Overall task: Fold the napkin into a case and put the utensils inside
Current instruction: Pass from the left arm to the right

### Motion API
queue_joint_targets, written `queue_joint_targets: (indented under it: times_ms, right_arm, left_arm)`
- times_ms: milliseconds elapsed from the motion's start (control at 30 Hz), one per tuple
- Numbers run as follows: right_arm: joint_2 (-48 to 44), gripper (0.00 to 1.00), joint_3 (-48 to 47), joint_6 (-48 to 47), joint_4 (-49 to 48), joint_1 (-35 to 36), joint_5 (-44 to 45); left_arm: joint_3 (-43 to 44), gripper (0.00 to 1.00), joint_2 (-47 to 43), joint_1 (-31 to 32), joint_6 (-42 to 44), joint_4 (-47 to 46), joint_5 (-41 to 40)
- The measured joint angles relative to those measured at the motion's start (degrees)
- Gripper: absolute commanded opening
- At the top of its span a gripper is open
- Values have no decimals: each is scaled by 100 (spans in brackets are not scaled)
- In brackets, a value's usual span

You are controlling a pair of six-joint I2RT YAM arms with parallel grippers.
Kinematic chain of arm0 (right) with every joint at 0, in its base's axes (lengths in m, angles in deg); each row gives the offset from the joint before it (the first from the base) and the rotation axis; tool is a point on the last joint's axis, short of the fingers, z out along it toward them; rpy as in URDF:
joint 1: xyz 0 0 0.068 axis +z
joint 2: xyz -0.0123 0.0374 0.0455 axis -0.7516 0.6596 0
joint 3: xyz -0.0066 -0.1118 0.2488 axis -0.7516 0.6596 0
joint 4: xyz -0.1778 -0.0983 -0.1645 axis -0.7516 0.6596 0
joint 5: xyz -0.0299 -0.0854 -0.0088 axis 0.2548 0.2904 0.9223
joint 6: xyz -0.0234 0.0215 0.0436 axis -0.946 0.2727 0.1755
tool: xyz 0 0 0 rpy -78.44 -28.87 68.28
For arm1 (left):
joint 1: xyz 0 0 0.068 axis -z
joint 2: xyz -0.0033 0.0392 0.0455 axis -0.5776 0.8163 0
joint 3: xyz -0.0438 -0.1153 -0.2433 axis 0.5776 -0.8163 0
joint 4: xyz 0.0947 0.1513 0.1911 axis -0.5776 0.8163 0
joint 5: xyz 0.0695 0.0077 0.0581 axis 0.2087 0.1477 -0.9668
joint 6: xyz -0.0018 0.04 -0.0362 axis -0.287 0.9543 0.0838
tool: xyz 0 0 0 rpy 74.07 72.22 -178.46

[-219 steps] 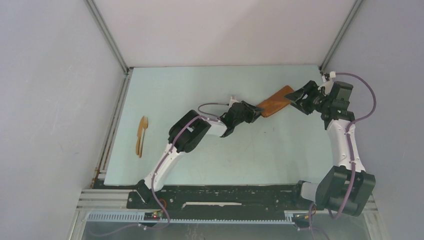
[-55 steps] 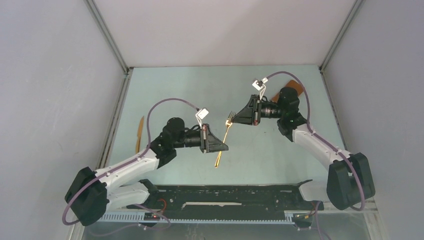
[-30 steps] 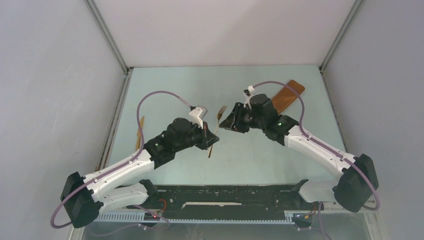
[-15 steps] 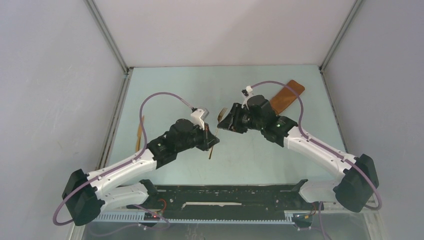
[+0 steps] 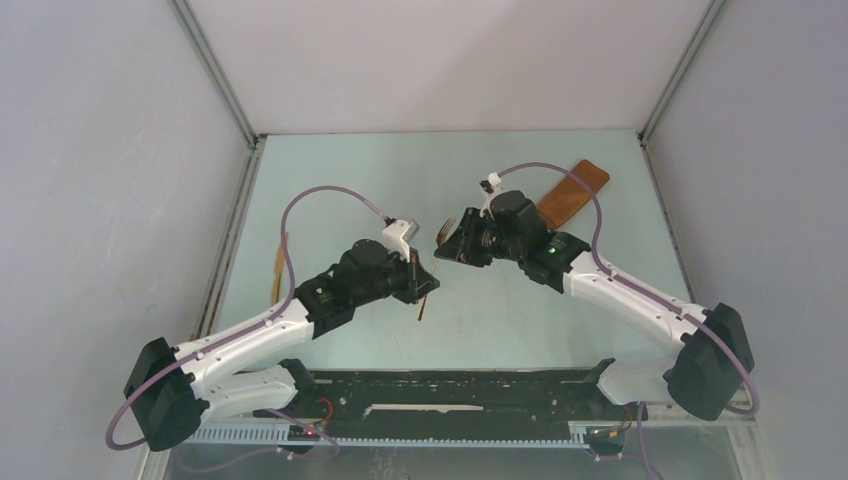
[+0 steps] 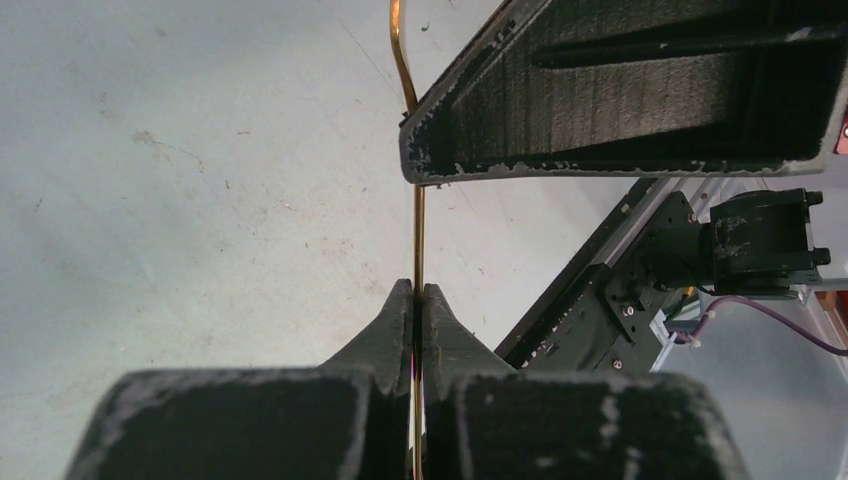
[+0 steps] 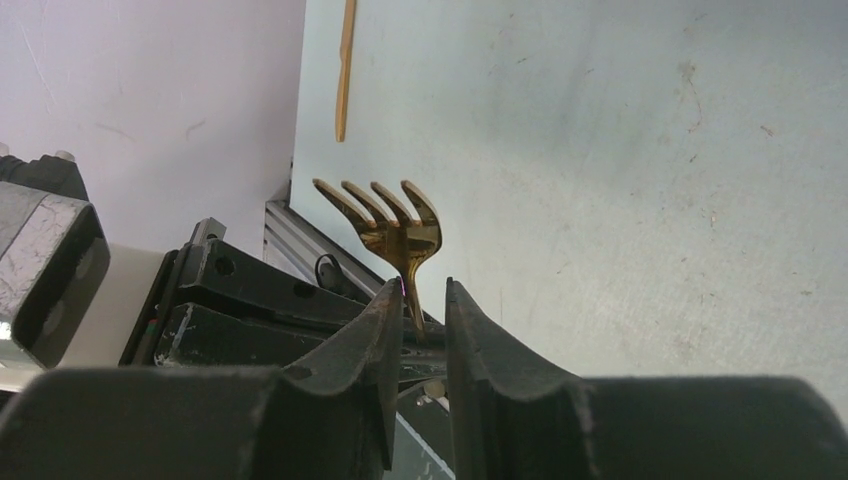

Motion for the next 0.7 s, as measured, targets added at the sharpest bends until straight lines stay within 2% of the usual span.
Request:
queue_joint_targets:
  times_ms: [267,367,400,500,533,633,700]
  right_arm:
    - [48,20,0,2,-151,0,-22]
    - [83,0,0,4,-205,-2,-46]
    - [92,0,2,-20,-210,-7,-46]
    - [114,0,0,-15,-205,-122,-96]
    - [127,0,0,-17,-199,-199,-138]
    - [138,0,0,-57,-122,-671,-219]
    - [221,0,-120,-219,131,-1331,-245]
  left_arm:
    - [0,0,0,33,2,2,0]
    - [0,0,0,35,2,2,0]
    - [0,4,0,35,2,2,-4]
    - [0,34,0,35,24,0,-52]
    - [2,38,0,37,13,7,-85]
    - [11,43,-26,39,44,66,-225]
    - [79,43,-81,26,63,201,-315]
